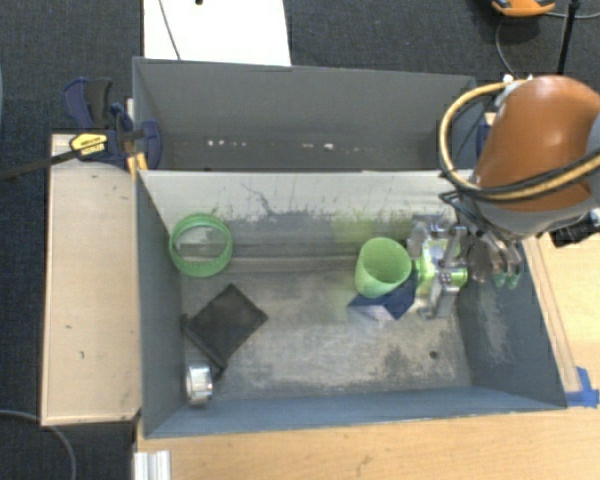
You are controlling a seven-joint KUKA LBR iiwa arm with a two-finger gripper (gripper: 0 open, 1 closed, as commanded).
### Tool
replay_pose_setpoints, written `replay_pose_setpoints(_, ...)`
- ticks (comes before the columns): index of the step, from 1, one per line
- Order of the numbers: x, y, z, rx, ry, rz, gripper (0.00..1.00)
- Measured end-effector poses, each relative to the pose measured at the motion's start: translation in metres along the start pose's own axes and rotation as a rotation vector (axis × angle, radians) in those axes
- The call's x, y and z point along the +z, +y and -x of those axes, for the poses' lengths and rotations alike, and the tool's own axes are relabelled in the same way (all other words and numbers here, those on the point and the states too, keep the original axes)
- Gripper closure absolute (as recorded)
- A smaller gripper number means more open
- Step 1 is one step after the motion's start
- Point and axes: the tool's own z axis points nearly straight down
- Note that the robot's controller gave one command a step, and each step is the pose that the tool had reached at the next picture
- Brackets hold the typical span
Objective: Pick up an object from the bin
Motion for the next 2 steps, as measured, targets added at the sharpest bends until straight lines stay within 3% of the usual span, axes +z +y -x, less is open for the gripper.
replay_pose_setpoints(1, -0.005, 0.000, 0.002, -0.001, -0.009, -0.001, 0.00)
replay_pose_setpoints(2, 0.032, -0.041, -0.004, -0.106, -0.008, 0.000, 0.00)
